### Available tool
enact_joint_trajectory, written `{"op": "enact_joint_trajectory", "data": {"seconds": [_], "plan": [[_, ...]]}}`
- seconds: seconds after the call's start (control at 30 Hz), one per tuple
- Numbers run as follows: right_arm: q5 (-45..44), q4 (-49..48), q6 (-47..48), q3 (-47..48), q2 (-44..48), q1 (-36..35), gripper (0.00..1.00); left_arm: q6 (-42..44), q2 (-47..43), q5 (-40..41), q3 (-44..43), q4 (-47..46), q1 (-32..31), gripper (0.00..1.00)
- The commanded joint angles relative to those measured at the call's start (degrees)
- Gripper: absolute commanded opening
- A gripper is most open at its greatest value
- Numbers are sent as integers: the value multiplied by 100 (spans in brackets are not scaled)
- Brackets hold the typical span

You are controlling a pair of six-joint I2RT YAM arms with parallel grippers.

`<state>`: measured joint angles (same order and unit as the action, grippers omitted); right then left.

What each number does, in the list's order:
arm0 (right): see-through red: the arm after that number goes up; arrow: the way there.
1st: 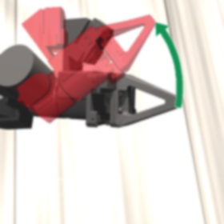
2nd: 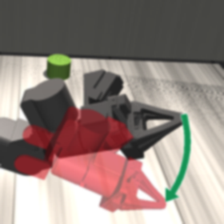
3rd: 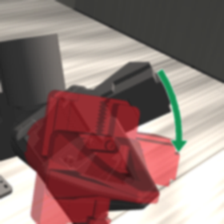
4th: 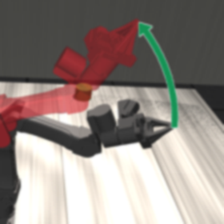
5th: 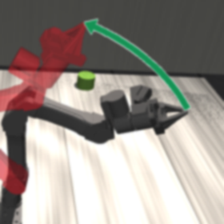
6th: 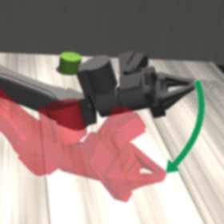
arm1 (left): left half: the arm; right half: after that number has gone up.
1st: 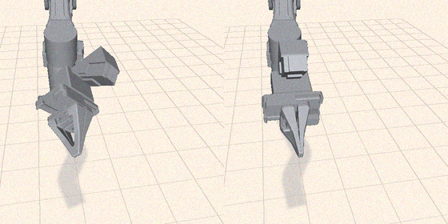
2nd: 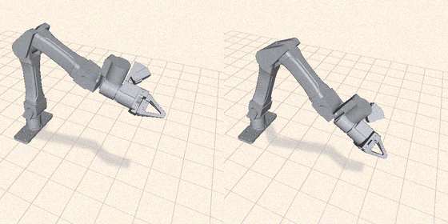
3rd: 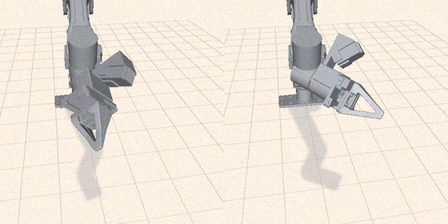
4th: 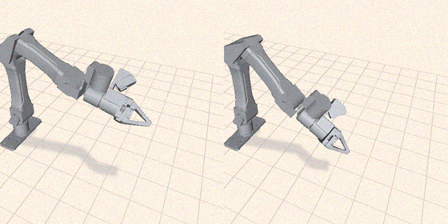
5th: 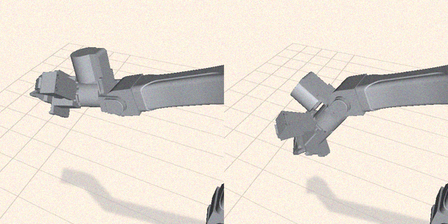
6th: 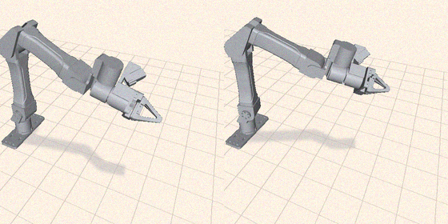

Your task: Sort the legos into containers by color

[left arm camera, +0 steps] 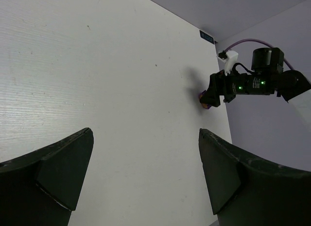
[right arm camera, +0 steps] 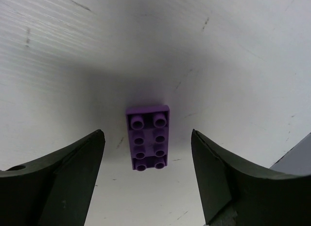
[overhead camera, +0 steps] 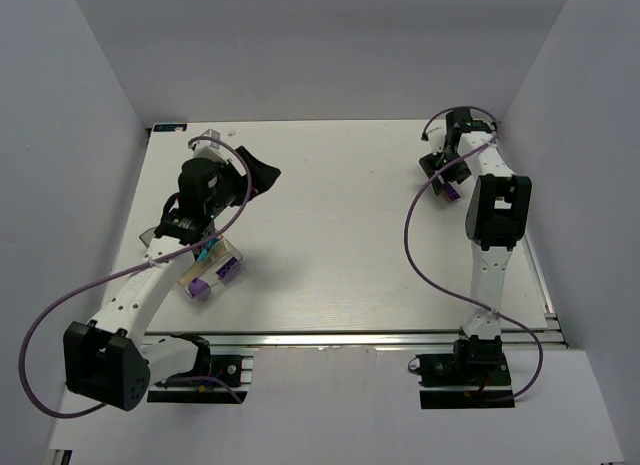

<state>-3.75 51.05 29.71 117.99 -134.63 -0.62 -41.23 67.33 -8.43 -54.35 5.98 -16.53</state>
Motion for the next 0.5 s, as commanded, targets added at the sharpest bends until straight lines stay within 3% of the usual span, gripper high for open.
{"op": "enact_joint_trajectory", "data": {"seconds": [0.0, 0.47], "plan": [[-21, 213, 96, 215, -72, 220, 76, -157, -361, 183, 169, -35, 36, 98], [524, 748, 298, 873, -467, 440, 69, -262, -387, 148, 65, -44, 36, 98]]}}
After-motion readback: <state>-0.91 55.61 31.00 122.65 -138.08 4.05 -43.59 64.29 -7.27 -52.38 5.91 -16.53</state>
